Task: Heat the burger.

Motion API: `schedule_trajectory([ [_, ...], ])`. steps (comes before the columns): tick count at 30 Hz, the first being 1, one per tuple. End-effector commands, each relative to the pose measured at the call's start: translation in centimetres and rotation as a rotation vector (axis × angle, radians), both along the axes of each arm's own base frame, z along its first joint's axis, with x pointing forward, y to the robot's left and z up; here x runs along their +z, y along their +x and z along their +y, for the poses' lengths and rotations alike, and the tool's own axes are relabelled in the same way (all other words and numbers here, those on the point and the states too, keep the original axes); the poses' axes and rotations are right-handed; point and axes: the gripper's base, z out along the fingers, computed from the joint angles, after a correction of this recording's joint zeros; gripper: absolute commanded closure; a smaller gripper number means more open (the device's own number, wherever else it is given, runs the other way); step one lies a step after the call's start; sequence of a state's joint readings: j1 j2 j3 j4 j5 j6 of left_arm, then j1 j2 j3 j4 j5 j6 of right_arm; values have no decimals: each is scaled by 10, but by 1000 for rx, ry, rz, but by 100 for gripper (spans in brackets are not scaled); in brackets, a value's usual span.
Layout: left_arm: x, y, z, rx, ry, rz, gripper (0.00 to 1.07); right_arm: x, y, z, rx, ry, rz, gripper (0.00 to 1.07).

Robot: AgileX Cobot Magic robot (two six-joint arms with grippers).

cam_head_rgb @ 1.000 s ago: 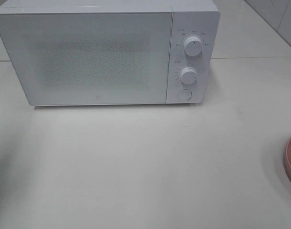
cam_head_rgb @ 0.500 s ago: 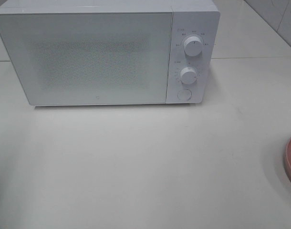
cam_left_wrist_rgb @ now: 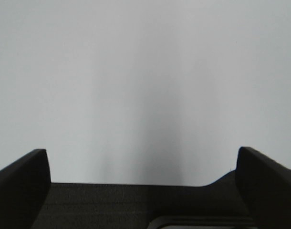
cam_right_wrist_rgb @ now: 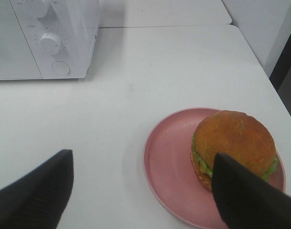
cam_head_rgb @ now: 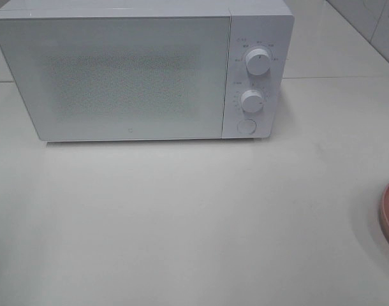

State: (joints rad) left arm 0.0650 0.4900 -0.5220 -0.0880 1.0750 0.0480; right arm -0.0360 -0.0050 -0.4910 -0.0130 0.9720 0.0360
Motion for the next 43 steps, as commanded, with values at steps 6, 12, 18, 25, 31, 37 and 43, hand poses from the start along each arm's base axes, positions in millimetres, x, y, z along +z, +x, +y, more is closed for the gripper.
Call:
schedule_trajectory([
  [6,11,-32,-5,-1,-24,-225,9,0,-3,0,-14,6,-34,31],
  [12,15,-58,-8,-11,-34,-393,9,0,-3,0,-14,6,-34,31],
  [18,15,-80,-10,-16,-22,-534,9,0,-3,0,-14,6,-34,31],
  [25,14,-79,-10,-17,-25,-528,9,0,-3,0,-14,6,-33,31],
  [31,14,-79,-10,-17,-25,-527,9,0,-3,0,-14,6,-33,31],
  [37,14,-79,-10,-17,-25,-527,9,0,-3,0,-14,6,-33,31],
  [43,14,-79,-10,-17,-25,-527,9,0,-3,0,-14,6,-33,31],
])
